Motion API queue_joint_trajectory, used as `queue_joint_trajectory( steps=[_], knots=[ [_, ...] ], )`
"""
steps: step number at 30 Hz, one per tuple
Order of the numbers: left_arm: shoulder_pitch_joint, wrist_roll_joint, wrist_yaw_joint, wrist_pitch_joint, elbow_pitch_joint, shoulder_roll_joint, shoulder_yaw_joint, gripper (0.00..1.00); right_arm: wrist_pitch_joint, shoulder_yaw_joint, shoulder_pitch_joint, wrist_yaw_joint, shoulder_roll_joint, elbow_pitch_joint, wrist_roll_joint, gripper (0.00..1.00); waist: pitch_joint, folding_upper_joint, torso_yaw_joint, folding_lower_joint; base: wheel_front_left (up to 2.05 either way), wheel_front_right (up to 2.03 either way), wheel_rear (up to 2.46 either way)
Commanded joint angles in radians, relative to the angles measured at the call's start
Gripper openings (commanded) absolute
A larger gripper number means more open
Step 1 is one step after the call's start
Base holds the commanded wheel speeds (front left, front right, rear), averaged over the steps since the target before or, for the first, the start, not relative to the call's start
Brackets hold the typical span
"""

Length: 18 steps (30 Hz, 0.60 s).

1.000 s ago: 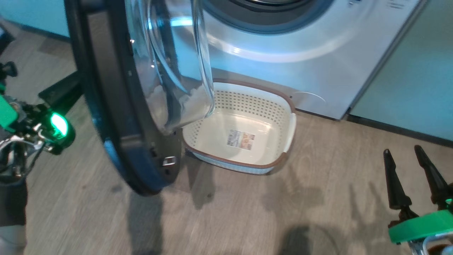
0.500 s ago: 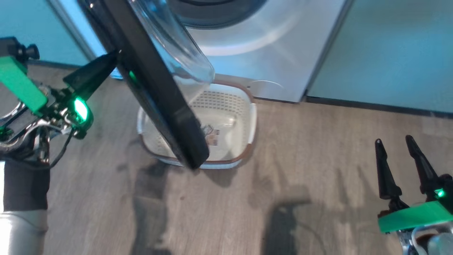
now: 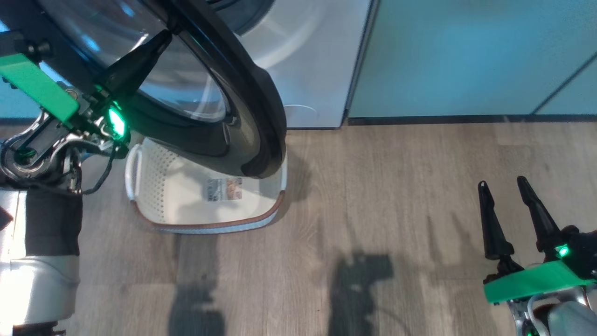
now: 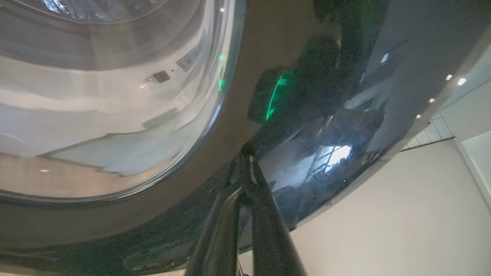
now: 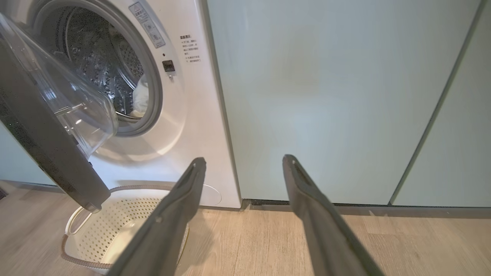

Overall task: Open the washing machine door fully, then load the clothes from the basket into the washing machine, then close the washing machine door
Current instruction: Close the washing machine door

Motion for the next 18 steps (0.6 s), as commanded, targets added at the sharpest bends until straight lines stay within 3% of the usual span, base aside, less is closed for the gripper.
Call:
queue_joint_trajectory(
  steps=[1,18],
  knots=[
    [-0.048,0.017,-0.009,-0.009,-0.026,0.034,0.049,0.0,-0.011,0.018,-0.032,-0.003,-0.002,-0.03,0.01,1.0,-0.002,0.0,-0.014,0.0,0.0,0.0,0.0],
    [-0.05,0.05,-0.009,-0.064,-0.014,0.023,0.075,0.0,-0.011,0.017,-0.039,-0.003,0.004,-0.035,0.011,1.0,-0.008,0.0,-0.033,0.0,0.0,0.0,0.0]
  ],
)
